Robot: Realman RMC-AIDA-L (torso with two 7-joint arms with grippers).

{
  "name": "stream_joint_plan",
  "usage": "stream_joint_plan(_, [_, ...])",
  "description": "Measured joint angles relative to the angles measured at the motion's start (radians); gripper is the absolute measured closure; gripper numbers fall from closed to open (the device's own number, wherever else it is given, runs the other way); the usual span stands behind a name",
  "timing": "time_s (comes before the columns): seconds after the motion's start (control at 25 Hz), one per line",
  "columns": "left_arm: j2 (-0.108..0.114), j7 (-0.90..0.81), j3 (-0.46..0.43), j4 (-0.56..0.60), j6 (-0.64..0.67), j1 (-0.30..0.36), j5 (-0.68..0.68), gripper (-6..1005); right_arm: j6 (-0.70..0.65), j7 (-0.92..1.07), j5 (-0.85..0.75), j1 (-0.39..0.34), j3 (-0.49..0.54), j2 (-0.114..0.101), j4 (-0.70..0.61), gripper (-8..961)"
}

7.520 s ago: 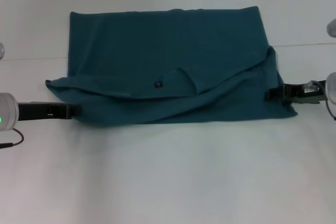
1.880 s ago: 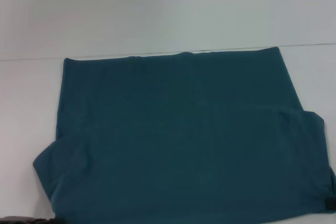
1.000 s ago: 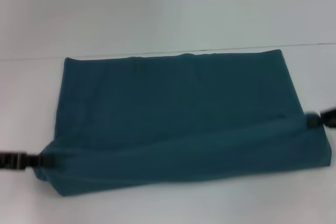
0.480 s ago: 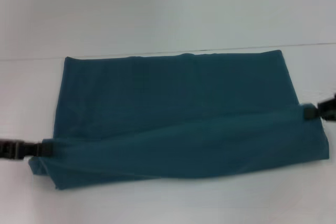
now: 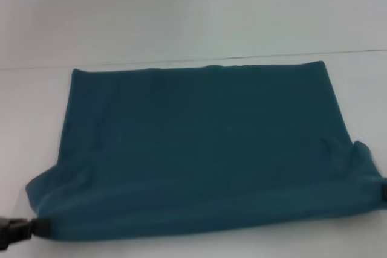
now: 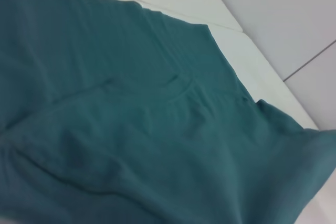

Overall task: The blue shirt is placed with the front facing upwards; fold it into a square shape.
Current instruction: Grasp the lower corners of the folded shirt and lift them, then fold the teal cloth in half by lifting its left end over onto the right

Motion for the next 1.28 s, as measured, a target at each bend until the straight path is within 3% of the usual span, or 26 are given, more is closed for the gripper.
stream_joint_plan(0.4, [-0.056,-0.018,-0.019,0.137,0.113,0.120,-0.026,997,-0.104,-0.016,-0.002,-0.102,0.017,0.019,-0.023,900])
stream_joint_plan(0.64, [-0.060,-0.050,-0.014,0.177,0.130,0.176,-0.050,997,-0.134,-0.020,-0.002,-0.143,0.037,0.018,-0.025,899])
stream_joint_plan(0.88, [-0.064,-0.054,-0.010,0.168,0.131,0.180,-0.054,997,-0.126,-0.028,-0.001,-0.145,0.038,0.019,-0.020,899])
stream_joint_plan(1.08, [-0.040,-0.055,-0.015,0.090,0.124,0.116,-0.053,997,-0.105,-0.028,0.004,-0.087,0.045,0.018,-0.009,898])
stream_joint_plan(1.12, [-0.016,-0.054,-0.020,0.032,0.114,0.074,-0.053,997,-0.098,-0.025,0.004,-0.070,0.048,0.016,-0.005,898])
stream_joint_plan(1.16, [-0.016,-0.054,-0.020,0.032,0.114,0.074,-0.053,997,-0.090,-0.022,0.004,-0.052,0.053,0.012,0.002,898])
stream_joint_plan(1.28, [0.029,-0.054,-0.021,-0.057,0.086,0.002,-0.048,996,-0.050,-0.010,0.004,0.015,0.075,-0.011,0.048,898])
